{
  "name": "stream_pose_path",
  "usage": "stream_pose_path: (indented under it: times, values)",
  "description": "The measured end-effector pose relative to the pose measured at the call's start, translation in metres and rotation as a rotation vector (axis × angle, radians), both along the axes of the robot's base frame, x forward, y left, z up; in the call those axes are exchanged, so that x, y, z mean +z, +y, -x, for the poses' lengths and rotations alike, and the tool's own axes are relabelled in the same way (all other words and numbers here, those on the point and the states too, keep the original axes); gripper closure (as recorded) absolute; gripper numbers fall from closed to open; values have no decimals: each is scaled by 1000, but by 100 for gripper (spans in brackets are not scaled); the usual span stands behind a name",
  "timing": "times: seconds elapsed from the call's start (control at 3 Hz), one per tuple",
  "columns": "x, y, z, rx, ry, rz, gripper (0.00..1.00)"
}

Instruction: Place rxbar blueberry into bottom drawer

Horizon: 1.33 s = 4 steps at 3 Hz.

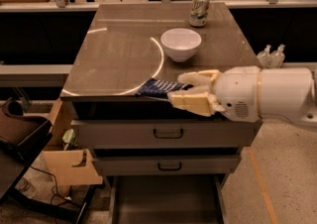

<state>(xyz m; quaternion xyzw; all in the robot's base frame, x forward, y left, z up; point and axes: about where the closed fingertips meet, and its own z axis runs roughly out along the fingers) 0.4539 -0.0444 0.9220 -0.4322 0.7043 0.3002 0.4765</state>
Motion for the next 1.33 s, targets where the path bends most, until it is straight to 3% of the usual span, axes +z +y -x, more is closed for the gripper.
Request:
stream_pose_path:
  times: [0.67, 1.0, 1.33]
  values:
    - [-61, -84, 63, -189, 65, -124, 100]
    - [-61, -84, 63, -189, 65, -124, 100]
    - [-82, -96, 66, -196, 88, -94, 100]
